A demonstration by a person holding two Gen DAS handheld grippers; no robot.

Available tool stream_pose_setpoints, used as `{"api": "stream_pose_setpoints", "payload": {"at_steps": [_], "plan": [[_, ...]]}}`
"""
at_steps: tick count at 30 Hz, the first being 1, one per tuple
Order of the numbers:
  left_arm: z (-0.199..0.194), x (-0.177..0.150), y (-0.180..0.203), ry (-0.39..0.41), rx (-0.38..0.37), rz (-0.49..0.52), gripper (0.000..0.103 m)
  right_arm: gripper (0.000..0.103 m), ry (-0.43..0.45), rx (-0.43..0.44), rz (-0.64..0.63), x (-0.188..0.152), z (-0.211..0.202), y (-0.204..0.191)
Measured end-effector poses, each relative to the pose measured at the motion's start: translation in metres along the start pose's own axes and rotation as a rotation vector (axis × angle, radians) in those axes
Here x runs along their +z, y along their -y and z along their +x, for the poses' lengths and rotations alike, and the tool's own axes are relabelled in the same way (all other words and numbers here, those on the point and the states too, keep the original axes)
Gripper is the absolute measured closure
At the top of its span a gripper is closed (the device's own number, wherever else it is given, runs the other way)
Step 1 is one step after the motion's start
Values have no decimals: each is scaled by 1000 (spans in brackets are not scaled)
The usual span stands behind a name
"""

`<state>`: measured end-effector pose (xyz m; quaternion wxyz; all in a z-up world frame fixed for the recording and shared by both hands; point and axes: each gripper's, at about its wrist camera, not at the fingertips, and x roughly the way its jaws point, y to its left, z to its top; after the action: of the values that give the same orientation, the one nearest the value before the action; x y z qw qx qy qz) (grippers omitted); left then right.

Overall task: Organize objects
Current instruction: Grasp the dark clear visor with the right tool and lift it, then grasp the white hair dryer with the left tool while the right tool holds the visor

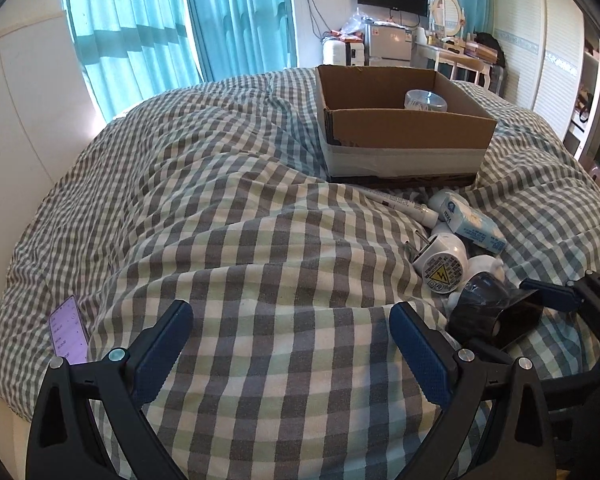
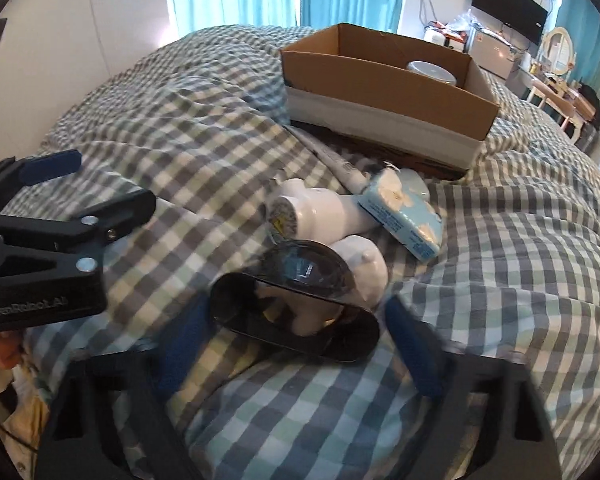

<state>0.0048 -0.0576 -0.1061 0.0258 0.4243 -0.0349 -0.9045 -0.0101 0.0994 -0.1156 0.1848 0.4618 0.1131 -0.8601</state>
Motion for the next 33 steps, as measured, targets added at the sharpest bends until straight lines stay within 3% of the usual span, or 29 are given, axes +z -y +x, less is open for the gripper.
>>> {"api": "stream_pose_setpoints", "payload": {"at_steps": [6,15,19,23,28,33], "plan": [[-2,2,8,1,-16,3,2,29,96,-50,20,3,-31,14],[-2,13,57,0,-131,46,2,29,205,-165,93,8,-78,67],[7,25,73,14,-100,84,2,29,220,-201,135,4,-86,93],[25,37,81,-11,-137,97,2,29,221,-206,160,-2,-88,111],[53,38,99,-72,-122,156,3,29,216,-177,167,-9,-83,117],[72,43,107,-120,-165,147,17,29,220,-159,176,-13,-79,119]]}}
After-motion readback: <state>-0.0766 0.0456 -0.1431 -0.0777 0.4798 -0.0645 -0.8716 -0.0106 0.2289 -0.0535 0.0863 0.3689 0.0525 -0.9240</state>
